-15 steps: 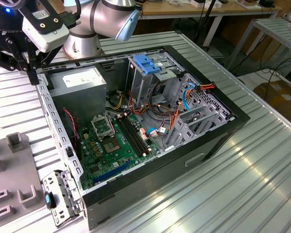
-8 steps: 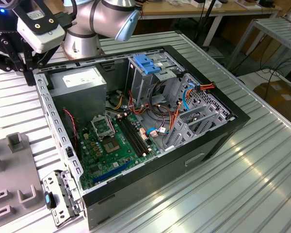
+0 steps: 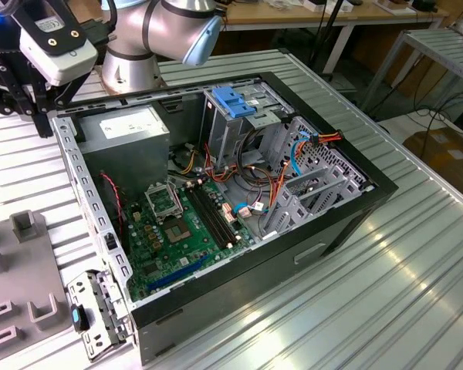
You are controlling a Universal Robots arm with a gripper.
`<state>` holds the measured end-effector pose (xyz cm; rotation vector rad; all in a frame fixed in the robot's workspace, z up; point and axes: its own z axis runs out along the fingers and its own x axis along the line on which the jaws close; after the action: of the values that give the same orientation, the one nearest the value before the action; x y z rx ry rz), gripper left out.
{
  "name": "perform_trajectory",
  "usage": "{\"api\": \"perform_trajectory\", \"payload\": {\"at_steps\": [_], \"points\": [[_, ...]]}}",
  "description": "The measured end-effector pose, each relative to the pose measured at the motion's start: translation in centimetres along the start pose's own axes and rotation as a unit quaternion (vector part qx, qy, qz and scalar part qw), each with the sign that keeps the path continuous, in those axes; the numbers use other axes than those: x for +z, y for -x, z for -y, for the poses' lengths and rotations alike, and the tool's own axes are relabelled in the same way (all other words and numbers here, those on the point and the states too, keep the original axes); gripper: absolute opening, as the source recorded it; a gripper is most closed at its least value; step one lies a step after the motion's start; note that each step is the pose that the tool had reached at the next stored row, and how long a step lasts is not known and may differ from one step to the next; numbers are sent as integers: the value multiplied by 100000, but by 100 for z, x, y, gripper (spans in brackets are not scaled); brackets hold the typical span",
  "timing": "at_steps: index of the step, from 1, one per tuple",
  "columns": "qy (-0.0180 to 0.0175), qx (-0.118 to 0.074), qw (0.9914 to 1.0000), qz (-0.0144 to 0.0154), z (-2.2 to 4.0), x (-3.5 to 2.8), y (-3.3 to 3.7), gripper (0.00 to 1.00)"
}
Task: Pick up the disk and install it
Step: 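Reach for the disk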
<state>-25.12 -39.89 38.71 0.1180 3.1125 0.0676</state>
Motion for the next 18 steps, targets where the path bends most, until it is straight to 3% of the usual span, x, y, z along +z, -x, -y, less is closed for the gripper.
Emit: {"api": "perform_trajectory", "payload": {"at_steps": [18], "points": [[3, -3, 100000, 3, 9, 2, -110, 11]]}}
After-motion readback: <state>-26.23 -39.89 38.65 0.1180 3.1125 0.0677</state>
